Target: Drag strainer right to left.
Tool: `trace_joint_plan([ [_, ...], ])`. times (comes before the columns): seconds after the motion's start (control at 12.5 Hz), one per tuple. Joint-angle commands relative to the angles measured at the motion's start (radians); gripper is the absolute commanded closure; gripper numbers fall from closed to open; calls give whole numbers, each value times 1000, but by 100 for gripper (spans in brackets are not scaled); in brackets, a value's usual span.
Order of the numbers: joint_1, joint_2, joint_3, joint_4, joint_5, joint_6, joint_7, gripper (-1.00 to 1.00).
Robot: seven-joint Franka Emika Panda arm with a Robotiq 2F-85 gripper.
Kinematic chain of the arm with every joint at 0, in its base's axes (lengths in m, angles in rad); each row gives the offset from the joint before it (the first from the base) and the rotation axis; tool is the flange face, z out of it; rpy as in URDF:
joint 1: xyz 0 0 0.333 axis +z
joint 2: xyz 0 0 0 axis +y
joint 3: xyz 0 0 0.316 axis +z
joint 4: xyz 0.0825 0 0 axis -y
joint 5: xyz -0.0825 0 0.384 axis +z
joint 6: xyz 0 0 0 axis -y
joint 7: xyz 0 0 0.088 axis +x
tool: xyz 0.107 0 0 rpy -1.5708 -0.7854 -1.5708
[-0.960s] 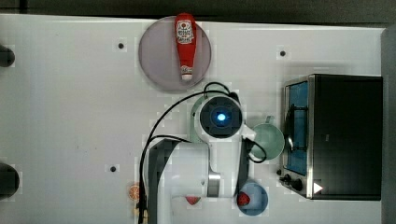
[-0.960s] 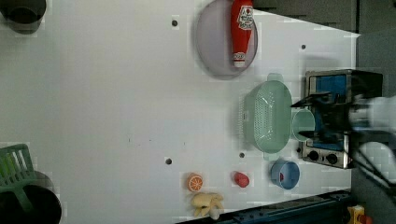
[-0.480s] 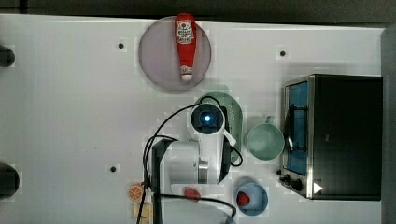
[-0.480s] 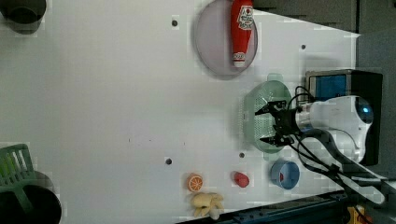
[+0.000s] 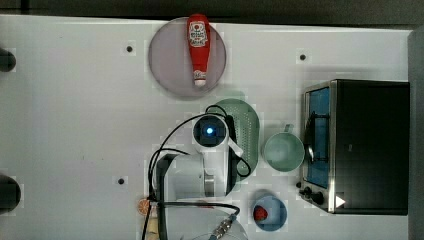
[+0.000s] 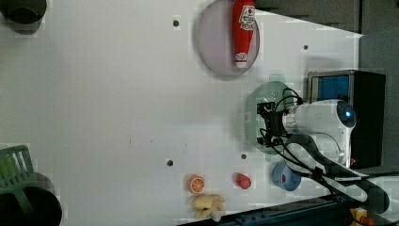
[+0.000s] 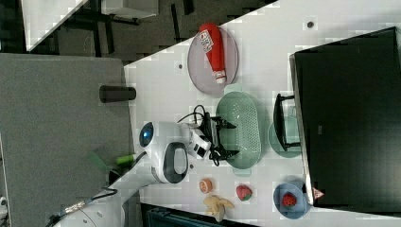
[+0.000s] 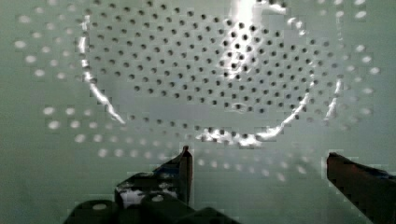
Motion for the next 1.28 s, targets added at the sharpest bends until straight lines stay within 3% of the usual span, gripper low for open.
trace_joint_plan([
  [0.08, 37, -18, 1, -2, 27, 30, 125, -100],
  [0.72, 211, -3, 13, 21, 27, 35, 274, -100],
  [1.28, 386, 92, 13, 138, 27, 33, 415, -100],
])
